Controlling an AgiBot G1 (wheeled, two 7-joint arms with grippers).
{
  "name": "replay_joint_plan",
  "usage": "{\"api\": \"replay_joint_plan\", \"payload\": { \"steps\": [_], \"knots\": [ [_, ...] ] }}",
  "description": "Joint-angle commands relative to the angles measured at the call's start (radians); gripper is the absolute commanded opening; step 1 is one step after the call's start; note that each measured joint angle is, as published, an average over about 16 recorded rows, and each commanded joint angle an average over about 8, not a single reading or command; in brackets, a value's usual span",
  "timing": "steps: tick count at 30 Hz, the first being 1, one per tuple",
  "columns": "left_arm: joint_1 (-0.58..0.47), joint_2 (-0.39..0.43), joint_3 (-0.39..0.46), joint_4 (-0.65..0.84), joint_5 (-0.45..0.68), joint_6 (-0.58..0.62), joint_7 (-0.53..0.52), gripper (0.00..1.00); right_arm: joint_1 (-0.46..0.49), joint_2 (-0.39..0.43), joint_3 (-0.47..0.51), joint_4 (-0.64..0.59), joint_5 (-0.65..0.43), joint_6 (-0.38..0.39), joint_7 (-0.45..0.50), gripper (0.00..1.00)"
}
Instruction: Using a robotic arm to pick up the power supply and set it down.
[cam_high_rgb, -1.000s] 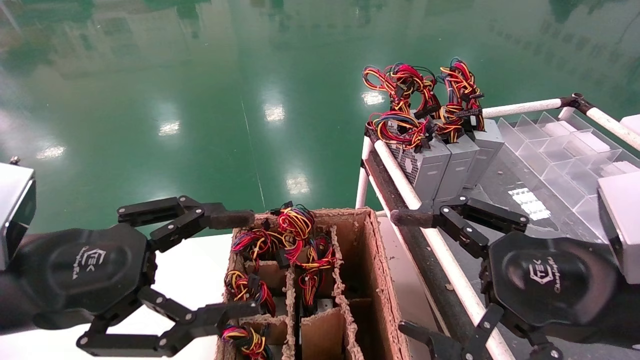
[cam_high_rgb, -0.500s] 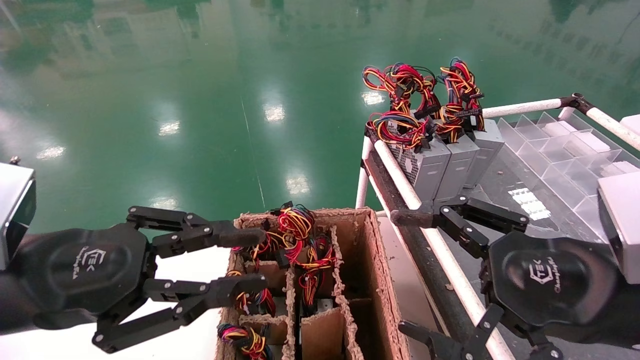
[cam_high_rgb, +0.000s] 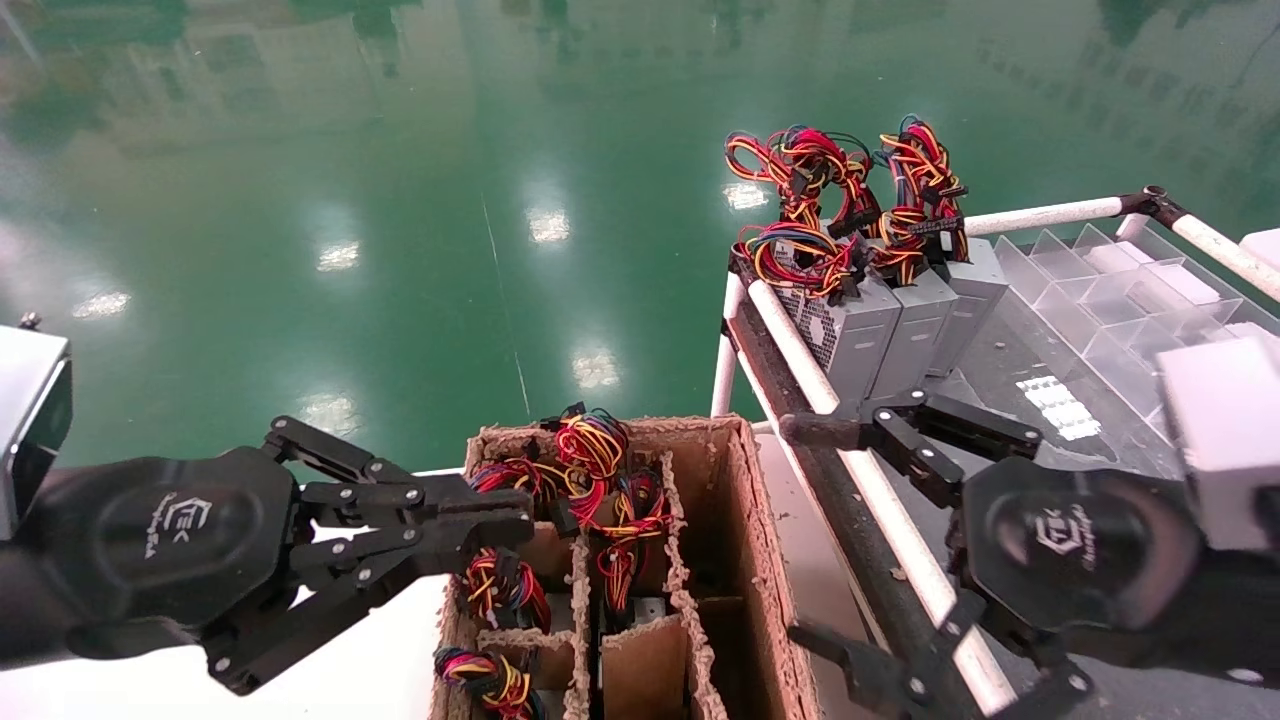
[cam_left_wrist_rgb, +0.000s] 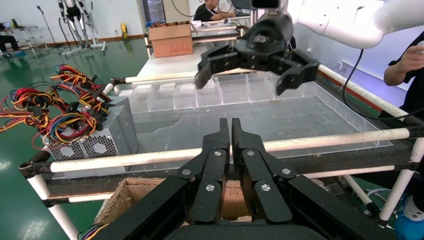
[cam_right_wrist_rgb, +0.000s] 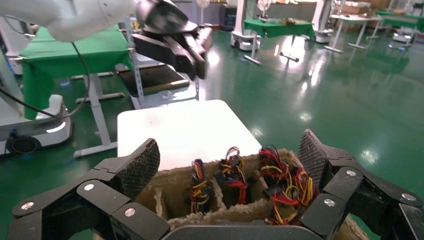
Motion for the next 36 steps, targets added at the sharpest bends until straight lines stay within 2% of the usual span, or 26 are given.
{"api": "replay_joint_plan", "payload": {
  "steps": [1, 5, 6, 13, 14, 21, 32, 33, 34, 36],
  "knots": [
    [0.000, 0.000, 0.000, 0.000, 0.000, 0.000, 0.000, 0.00, 0.000, -0.004, -0.004, -0.007, -0.012, 0.010, 0.000, 1.00],
    [0.000, 0.000, 0.000, 0.000, 0.000, 0.000, 0.000, 0.02, 0.021, -0.041, -0.039, -0.026, -0.072, 0.035, 0.007, 1.00],
    [0.000, 0.000, 0.001, 0.000, 0.000, 0.000, 0.000, 0.12, 0.029, -0.054, -0.050, -0.031, -0.090, 0.041, 0.010, 1.00],
    [0.000, 0.000, 0.001, 0.000, -0.001, 0.000, 0.001, 0.97, 0.084, -0.176, -0.145, -0.079, -0.220, 0.068, 0.030, 1.00],
    [0.000, 0.000, 0.001, 0.000, -0.001, 0.000, 0.001, 1.00, 0.091, -0.195, -0.160, -0.090, -0.237, 0.069, 0.032, 1.00],
    [-0.001, 0.000, 0.002, 0.000, -0.001, 0.000, 0.001, 1.00, 0.136, -0.329, -0.246, -0.185, -0.319, 0.049, 0.038, 1.00],
    [-0.001, -0.001, 0.002, 0.000, -0.001, -0.001, 0.001, 1.00, 0.166, -0.476, -0.312, -0.303, -0.359, 0.019, 0.018, 1.00],
    [-0.001, -0.001, 0.002, 0.000, -0.001, -0.001, 0.001, 1.00, 0.166, -0.487, -0.316, -0.310, -0.361, 0.021, 0.016, 0.98],
    [-0.001, -0.001, 0.002, 0.000, -0.002, -0.001, 0.001, 1.00, 0.164, -0.497, -0.320, -0.315, -0.364, 0.023, 0.015, 0.90],
    [-0.001, -0.001, 0.002, 0.000, -0.002, -0.001, 0.001, 1.00, 0.161, -0.517, -0.327, -0.324, -0.370, 0.031, 0.011, 0.67]
  ]
}}
